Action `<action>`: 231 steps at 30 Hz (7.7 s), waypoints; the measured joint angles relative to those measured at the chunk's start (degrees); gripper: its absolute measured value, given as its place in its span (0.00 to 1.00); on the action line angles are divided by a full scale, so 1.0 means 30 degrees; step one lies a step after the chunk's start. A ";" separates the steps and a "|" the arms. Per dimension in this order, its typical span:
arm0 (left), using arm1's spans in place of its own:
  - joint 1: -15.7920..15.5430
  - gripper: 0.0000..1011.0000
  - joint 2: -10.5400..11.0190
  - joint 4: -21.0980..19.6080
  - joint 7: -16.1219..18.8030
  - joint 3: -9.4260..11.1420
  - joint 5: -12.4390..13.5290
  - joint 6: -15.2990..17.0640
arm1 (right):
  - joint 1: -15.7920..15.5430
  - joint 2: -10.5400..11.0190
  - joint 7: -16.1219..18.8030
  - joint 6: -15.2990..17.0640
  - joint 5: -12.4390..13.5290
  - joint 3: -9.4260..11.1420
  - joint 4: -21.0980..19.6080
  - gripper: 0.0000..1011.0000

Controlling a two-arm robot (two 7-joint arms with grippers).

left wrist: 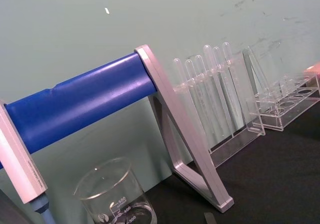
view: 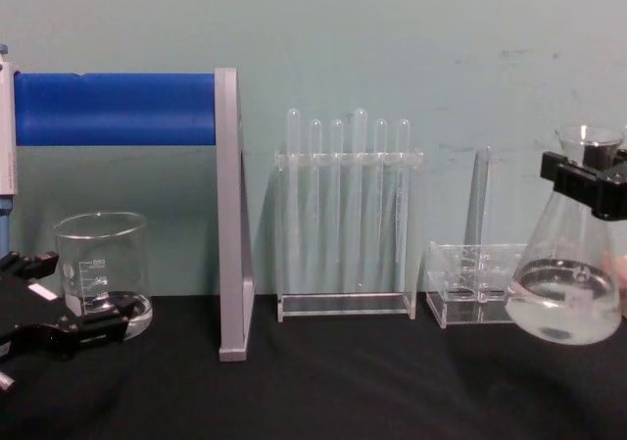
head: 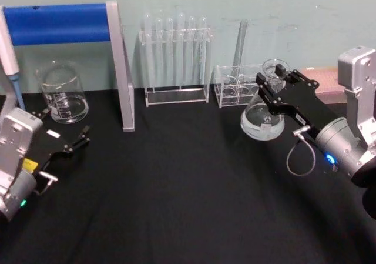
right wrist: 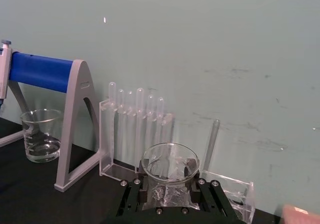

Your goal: Grasp the erlenmeyer flask with one hand, shake it three times, then place it back.

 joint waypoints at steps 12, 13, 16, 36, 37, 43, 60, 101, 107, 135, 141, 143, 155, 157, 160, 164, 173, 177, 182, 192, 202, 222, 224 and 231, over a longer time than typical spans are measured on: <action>0.0001 0.99 0.0000 0.0000 0.0000 0.0001 0.0000 -0.0001 | 0.0066 -0.0474 0.0978 0.0156 -0.0207 -0.0859 -0.0183 0.45; 0.0001 0.99 0.0000 0.0000 0.0000 0.0000 0.0000 0.0000 | 0.0091 -0.0496 0.1066 0.0166 -0.0209 -0.0959 -0.0189 0.45; 0.0001 0.99 0.0000 0.0000 0.0000 0.0000 0.0000 0.0000 | 0.0170 -0.0568 0.1382 0.0188 -0.0211 -0.1373 -0.0238 0.45; 0.0000 0.99 0.0000 0.0000 0.0001 0.0002 0.0000 0.0000 | 0.0667 -0.0656 0.2307 0.0290 0.0098 -0.3153 -0.0212 0.44; 0.0001 0.99 0.0000 0.0001 0.0000 0.0001 0.0000 0.0000 | 0.0680 -0.0646 0.2296 0.0292 0.0108 -0.3170 -0.0188 0.45; 0.0000 0.99 0.0000 0.0000 0.0000 0.0000 0.0000 0.0000 | 0.0764 -0.0683 0.2243 0.0173 0.0125 -0.3322 0.0266 0.45; 0.0001 0.99 0.0001 0.0001 0.0000 0.0001 -0.0001 0.0000 | 0.0876 -0.1004 0.2400 -0.0898 -0.0129 -0.3746 0.2211 0.45; 0.0002 0.99 0.0000 0.0000 0.0000 0.0001 0.0000 0.0000 | 0.0760 -0.1262 0.2546 -0.0521 0.0113 -0.3900 0.3144 0.45; 0.0000 0.99 0.0000 0.0000 0.0000 0.0001 0.0000 0.0000 | 0.0761 -0.1262 0.2546 -0.0523 0.0113 -0.3895 0.3144 0.45; 0.0001 0.99 0.0000 0.0000 0.0000 0.0001 0.0000 0.0000 | 0.0762 -0.1262 0.2545 -0.0556 0.0111 -0.3882 0.3141 0.99; 0.0001 0.99 0.0000 -0.0001 0.0000 0.0001 0.0000 0.0000 | 0.0762 -0.1262 0.2547 -0.0556 0.0111 -0.3881 0.3142 0.99; 0.0001 0.99 0.0001 0.0000 0.0000 0.0001 -0.0001 -0.0001 | 0.0721 -0.1065 0.2897 -0.0556 0.0276 -0.3882 0.3060 0.99; 0.0001 0.99 0.0000 0.0000 0.0000 0.0002 0.0000 -0.0001 | -0.0255 0.0977 0.4330 -0.0473 0.1184 -0.3853 0.1237 0.99; 0.0001 0.99 0.0000 0.0000 0.0000 0.0001 0.0000 0.0000 | -0.0467 0.1263 0.4370 -0.0413 0.1286 -0.3774 0.0960 0.99; 0.0001 0.99 0.0000 0.0001 0.0000 0.0000 0.0000 0.0000 | -0.0883 0.1789 0.4359 -0.0344 0.1440 -0.3583 0.0463 0.99; 0.0002 0.99 0.0000 0.0000 0.0000 0.0000 0.0000 0.0000 | -0.1405 0.2335 0.4189 -0.0348 0.1643 -0.3170 -0.0113 0.99; 0.0001 0.99 0.0000 0.0000 0.0000 0.0000 0.0000 -0.0001 | -0.2210 0.3000 0.3942 -0.1286 0.2259 -0.2085 -0.1095 0.99; 0.0001 0.99 0.0000 0.0001 0.0000 0.0000 0.0000 0.0000 | -0.2328 0.2686 0.2937 -0.1847 0.1950 -0.1553 -0.1156 0.99; 0.0001 0.99 0.0000 0.0000 0.0000 0.0000 0.0000 0.0000 | -0.2170 0.1511 0.0568 -0.2411 0.0475 -0.1010 -0.0542 0.99; 0.0000 0.99 0.0000 -0.0001 0.0000 0.0001 0.0001 0.0000 | -0.0984 0.0116 -0.3218 -0.3191 -0.4486 -0.1483 0.1718 0.99; 0.0002 0.99 0.0000 0.0000 0.0000 0.0001 0.0001 0.0000 | -0.0412 -0.0142 -0.4845 -0.3125 -0.8260 -0.2274 0.2992 0.99; 0.0001 0.99 0.0000 0.0001 0.0000 0.0001 0.0000 -0.0001 | -0.0416 -0.0137 -0.4797 -0.3068 -0.8263 -0.2273 0.2990 0.99; 0.0001 0.99 0.0000 0.0001 0.0000 0.0000 0.0001 0.0000 | -0.0420 -0.0134 -0.4787 -0.3063 -0.8250 -0.2273 0.2980 0.99; 0.0001 0.99 0.0000 0.0001 0.0000 0.0001 -0.0001 0.0000 | -0.0431 -0.0119 -0.4767 -0.3061 -0.8210 -0.2273 0.2968 0.99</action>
